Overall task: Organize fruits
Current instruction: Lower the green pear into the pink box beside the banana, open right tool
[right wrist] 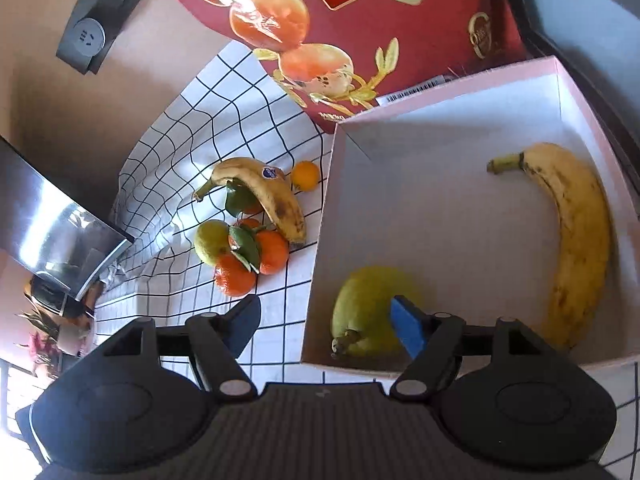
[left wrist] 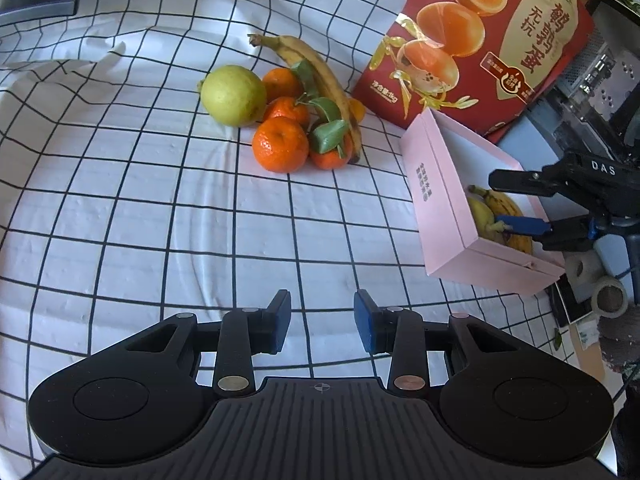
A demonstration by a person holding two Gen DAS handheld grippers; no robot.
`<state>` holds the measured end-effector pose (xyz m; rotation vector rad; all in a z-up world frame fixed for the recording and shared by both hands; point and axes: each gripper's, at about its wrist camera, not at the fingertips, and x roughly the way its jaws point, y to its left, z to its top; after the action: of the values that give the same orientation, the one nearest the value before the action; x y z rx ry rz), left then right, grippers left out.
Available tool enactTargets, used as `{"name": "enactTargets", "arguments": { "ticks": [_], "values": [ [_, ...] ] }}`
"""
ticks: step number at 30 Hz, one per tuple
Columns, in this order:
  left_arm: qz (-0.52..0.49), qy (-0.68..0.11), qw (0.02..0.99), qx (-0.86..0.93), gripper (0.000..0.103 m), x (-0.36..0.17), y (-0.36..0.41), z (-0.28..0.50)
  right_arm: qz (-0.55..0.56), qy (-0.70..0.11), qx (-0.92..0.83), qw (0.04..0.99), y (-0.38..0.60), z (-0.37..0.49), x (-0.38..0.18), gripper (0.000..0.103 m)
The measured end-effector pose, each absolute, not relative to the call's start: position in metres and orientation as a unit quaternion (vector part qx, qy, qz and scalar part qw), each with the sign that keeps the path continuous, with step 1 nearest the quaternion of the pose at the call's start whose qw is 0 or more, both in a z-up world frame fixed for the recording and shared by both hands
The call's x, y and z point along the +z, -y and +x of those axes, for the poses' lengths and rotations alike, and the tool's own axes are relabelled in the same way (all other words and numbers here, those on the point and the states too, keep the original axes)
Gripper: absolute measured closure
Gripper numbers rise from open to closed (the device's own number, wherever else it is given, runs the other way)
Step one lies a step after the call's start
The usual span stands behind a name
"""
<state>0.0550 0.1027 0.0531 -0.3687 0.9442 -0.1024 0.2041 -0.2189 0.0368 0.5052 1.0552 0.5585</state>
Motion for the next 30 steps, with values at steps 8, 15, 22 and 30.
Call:
{"name": "enactTargets", "arguments": {
  "ticks": [8,15,22,30],
  "values": [
    [-0.174,-0.452,0.873,-0.045,0.065,0.053,-0.104,0.053,0.238,-0.496,0.262,0.793,0.222,0.199,0.036,0.030],
    [-0.169,-0.456,0.872,-0.052,0.065,0.052,-0.097,0.052,0.245,-0.491,0.253,0.797,0.228,0.188,0.033,0.030],
    [-0.153,-0.451,0.878,-0.044,0.065,0.053,-0.094,0.049,0.212,-0.451,0.243,0.832,0.228,0.174,0.056,0.030],
    [-0.159,-0.449,0.878,-0.041,0.065,0.055,-0.107,0.044,0.180,-0.437,0.225,0.852,0.224,0.182,0.060,0.030]
  ]
}}
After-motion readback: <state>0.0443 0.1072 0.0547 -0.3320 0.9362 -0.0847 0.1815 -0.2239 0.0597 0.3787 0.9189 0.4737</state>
